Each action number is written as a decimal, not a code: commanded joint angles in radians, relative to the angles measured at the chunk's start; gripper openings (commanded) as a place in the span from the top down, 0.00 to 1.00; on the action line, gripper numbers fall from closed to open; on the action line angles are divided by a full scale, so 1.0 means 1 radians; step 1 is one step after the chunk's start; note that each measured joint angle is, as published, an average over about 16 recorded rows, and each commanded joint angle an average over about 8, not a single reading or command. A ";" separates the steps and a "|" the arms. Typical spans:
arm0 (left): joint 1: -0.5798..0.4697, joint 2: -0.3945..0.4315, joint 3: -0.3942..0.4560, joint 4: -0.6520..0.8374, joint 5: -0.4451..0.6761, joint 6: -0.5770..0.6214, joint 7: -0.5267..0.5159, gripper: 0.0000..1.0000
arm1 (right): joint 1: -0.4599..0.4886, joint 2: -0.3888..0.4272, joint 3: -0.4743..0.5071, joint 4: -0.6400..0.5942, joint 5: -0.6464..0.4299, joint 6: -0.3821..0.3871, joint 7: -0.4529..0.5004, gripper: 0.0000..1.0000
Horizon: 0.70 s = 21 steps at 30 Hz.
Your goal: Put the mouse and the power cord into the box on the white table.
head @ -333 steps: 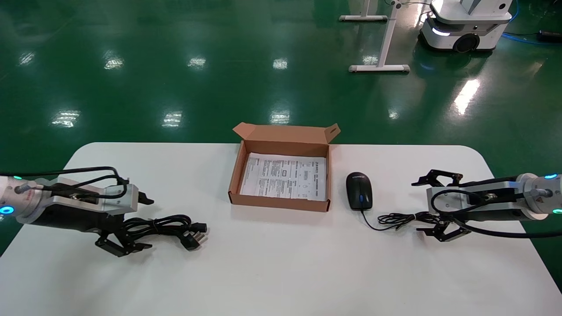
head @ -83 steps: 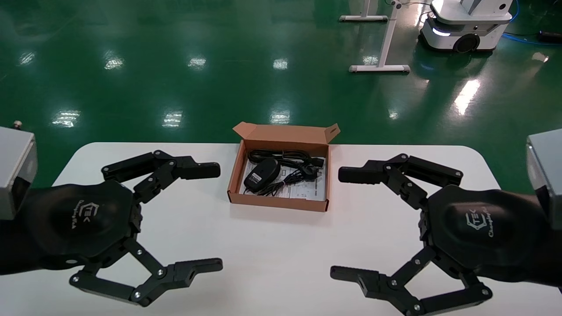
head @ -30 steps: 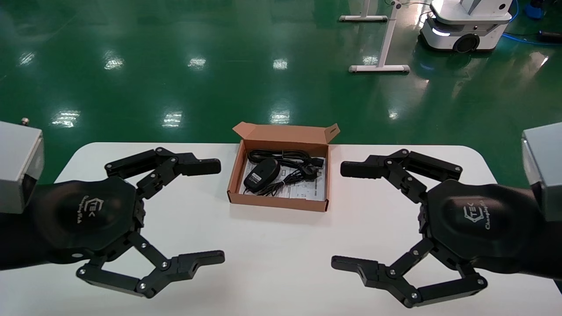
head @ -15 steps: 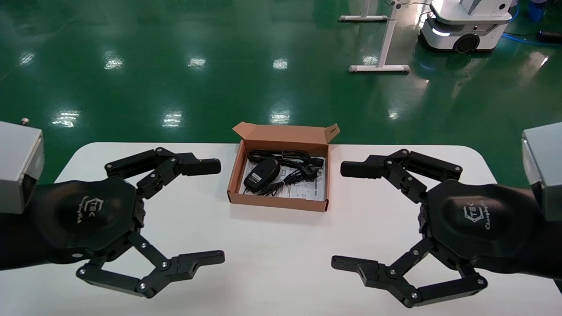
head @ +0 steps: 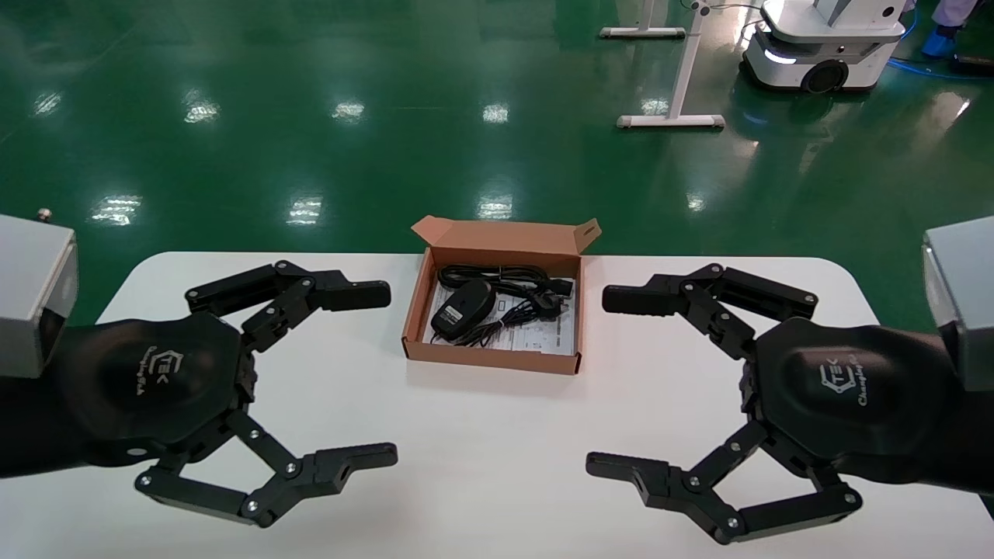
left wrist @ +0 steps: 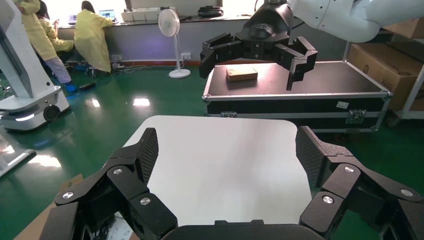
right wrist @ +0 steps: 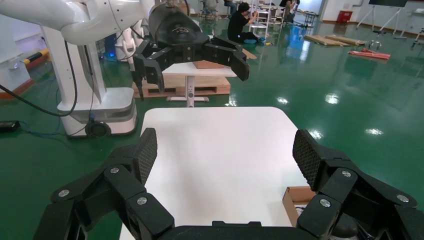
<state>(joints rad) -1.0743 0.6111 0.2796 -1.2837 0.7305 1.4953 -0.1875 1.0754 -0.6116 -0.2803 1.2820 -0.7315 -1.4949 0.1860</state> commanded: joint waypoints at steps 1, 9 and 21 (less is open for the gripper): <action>0.000 0.000 0.000 0.000 0.000 0.000 0.000 0.00 | 0.000 0.000 0.000 0.000 0.000 0.000 0.000 0.00; 0.000 0.000 0.000 0.000 0.000 0.000 0.000 0.00 | 0.000 0.000 0.000 0.000 0.000 0.000 0.000 0.00; 0.000 0.000 0.000 0.000 0.000 0.000 0.000 0.00 | 0.000 0.000 0.000 0.000 0.000 0.000 0.000 0.00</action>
<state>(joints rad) -1.0743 0.6111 0.2796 -1.2837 0.7305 1.4953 -0.1875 1.0754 -0.6116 -0.2803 1.2820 -0.7314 -1.4949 0.1860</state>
